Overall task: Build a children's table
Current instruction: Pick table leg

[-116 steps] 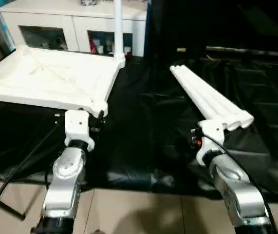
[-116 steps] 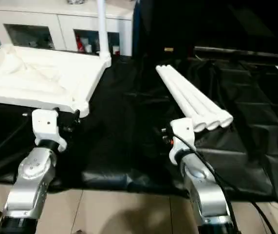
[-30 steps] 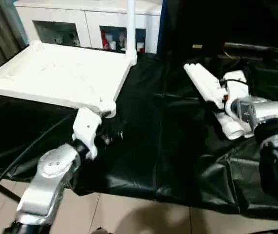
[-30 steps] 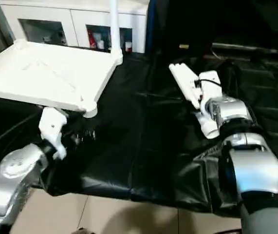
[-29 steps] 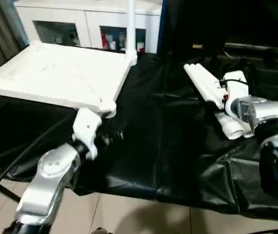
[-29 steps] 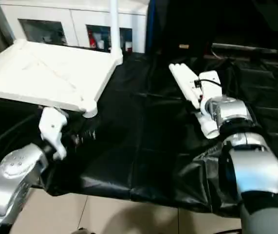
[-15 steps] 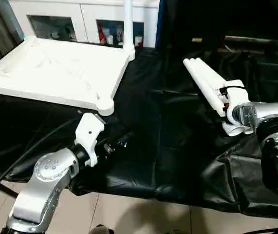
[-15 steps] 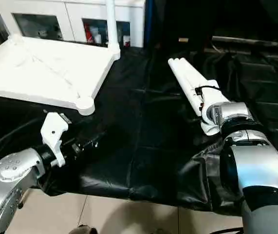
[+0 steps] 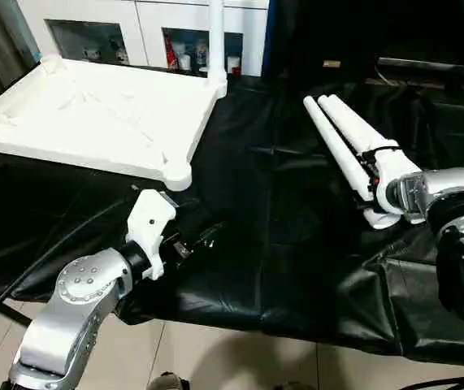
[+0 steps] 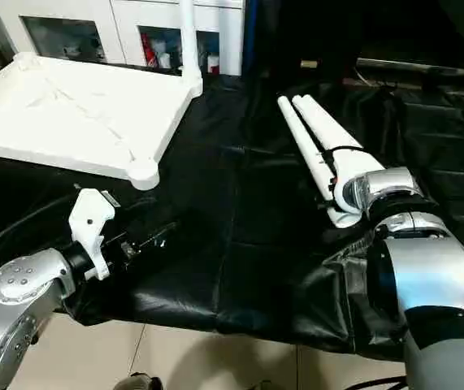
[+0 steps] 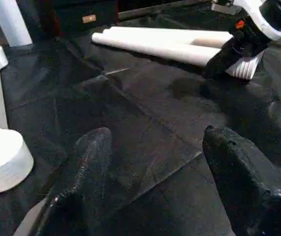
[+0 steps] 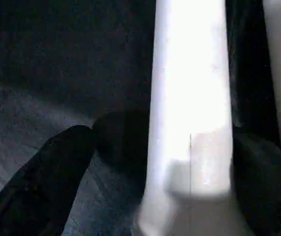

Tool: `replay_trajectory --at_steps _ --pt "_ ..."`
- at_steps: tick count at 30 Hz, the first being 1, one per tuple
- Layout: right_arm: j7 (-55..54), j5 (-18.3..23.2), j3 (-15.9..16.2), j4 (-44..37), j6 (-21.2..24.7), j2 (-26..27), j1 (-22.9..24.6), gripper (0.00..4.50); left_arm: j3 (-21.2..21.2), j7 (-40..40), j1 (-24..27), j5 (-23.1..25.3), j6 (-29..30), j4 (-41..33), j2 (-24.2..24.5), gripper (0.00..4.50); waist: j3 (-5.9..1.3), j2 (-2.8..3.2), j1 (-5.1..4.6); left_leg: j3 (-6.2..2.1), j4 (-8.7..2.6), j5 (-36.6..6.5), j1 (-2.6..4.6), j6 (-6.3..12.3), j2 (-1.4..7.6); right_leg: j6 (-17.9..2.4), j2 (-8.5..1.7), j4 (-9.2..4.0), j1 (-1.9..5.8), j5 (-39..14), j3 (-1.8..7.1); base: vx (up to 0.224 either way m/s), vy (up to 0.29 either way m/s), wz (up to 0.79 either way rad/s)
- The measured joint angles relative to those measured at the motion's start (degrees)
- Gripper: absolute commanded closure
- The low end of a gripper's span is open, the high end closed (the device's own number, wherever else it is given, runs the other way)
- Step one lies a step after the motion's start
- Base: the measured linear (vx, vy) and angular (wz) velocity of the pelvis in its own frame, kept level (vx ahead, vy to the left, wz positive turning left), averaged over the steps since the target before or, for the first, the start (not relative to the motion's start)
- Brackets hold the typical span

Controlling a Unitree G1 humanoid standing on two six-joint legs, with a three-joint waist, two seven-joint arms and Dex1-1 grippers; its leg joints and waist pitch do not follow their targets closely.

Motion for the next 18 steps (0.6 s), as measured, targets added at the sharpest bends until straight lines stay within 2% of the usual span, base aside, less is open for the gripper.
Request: replay_trajectory --at_steps 4,8,9,12,17,18 --pt "0.32 -0.23 0.0 0.0 0.6 -0.16 0.0 0.74 -0.34 -0.05 0.0 -0.07 0.23 0.0 0.0 1.15 0.06 -0.11 0.08 0.02 0.0 0.0 0.0 0.0 0.0 0.0 -0.01 0.01 0.0 0.0 0.0 0.0 0.0 0.0" --pt "1.19 -0.49 -0.02 0.01 1.51 -0.46 0.02 0.95 -0.44 -0.59 -0.01 -0.19 0.43 -0.03 0.07 1.15 0.24 -0.46 0.06 0.03 0.01 0.01 0.02 -0.01 0.02 0.0 -0.01 0.07 0.0 0.0 0.0 0.0 0.0 0.0" --pt "1.21 -0.49 -0.05 0.02 1.7 -0.56 0.06 1.19 -0.51 -0.69 0.0 -0.29 0.52 -0.05 0.18 1.15 0.33 -0.6 0.07 0.04 0.02 0.02 0.02 -0.01 0.02 0.0 -0.01 0.1 0.0 0.0 0.0 0.0 0.0 0.0" --pt "1.09 -0.47 -0.31 0.02 1.9 -0.57 0.1 1.37 -0.56 -1.18 0.0 -0.95 1.12 -0.1 0.26 1.15 0.41 -0.74 0.08 0.05 0.06 0.02 0.02 -0.01 0.02 0.0 -0.01 0.11 0.0 0.0 0.01 0.0 0.0 0.0" --pt "-1.32 0.46 -2.47 0.02 1.81 -0.6 0.5 1.87 -0.58 -1.19 -0.02 -1.12 1.43 -0.11 0.25 1.15 0.33 -0.96 0.1 0.07 0.07 0.03 0.04 -0.01 0.03 0.0 -0.02 0.15 0.0 0.0 0.01 0.0 0.0 0.0" --pt "-1.71 0.8 -2.96 0.02 1.79 -0.6 0.56 2.01 -0.57 -1.2 -0.02 -1.14 1.47 -0.11 0.25 0.88 0.32 -0.98 0.1 0.08 0.08 0.03 0.04 -0.01 0.03 0.0 -0.02 0.17 0.0 0.0 0.02 0.0 0.0 0.0"
